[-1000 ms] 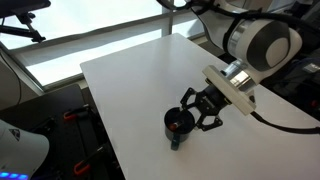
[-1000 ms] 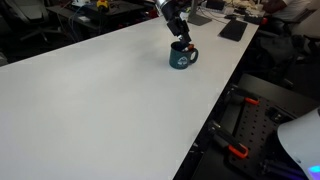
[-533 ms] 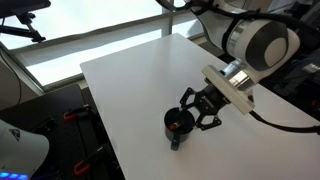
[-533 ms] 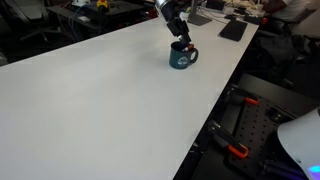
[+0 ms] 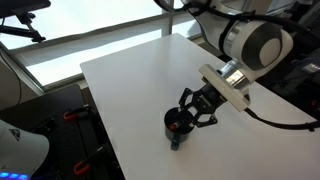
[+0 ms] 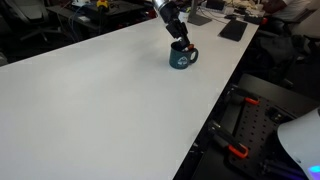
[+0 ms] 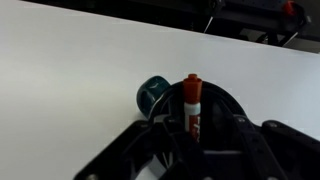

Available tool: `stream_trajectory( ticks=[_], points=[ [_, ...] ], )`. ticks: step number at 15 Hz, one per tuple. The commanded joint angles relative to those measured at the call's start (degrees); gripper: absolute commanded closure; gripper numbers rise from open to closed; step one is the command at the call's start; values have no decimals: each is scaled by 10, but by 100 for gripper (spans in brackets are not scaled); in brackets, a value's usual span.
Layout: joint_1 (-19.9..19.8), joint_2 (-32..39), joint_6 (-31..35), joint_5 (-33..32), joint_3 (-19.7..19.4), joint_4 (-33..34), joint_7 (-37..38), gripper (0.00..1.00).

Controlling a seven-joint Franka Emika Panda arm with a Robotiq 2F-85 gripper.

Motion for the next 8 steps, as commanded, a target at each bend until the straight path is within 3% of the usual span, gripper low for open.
stream_trajectory(
  ticks=[1,8],
  points=[
    [5,12,-25,6,1,21,18,56],
    [8,24,-35,8,3,28,19,60]
  ],
)
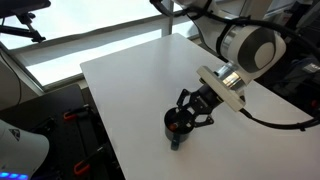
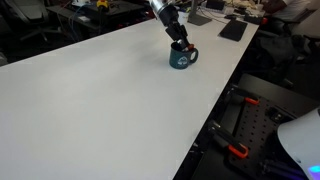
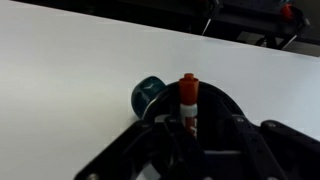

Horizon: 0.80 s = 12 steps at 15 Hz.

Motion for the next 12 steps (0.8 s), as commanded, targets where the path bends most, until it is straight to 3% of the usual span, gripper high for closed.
stream_trajectory(
  ticks=[1,9,11,12],
  points=[
    [2,12,-27,8,3,24,16,58],
    [0,34,-46,11,5,43,11,63],
    [-1,38,-50,10,5,48,9,88],
    [-2,40,-53,10,5,51,8,92]
  ],
)
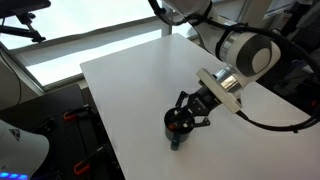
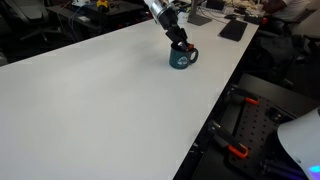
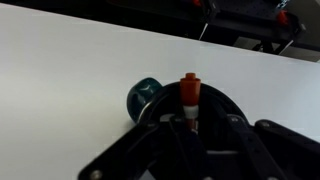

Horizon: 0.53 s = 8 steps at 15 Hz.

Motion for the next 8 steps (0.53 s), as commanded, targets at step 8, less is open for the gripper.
stream_trajectory(
  ticks=[8],
  points=[
    [-10,25,-41,13,8,42,-6,95]
  ],
)
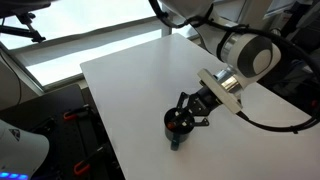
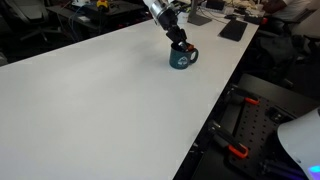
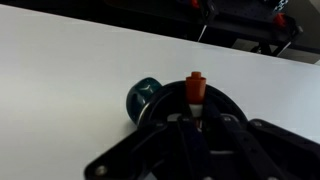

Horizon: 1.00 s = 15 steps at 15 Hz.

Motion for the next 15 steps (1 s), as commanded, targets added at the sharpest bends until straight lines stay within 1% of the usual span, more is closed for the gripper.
stream_trajectory(
  ticks=[1,6,10,15],
  points=[
    [-10,12,-26,14,8,25,-2,95],
    [-15,-21,-2,22,7,9,0,95],
    [-16,-36,-7,28,7,20,1,95],
    [-14,-77,8,36,7,13,0,95]
  ],
)
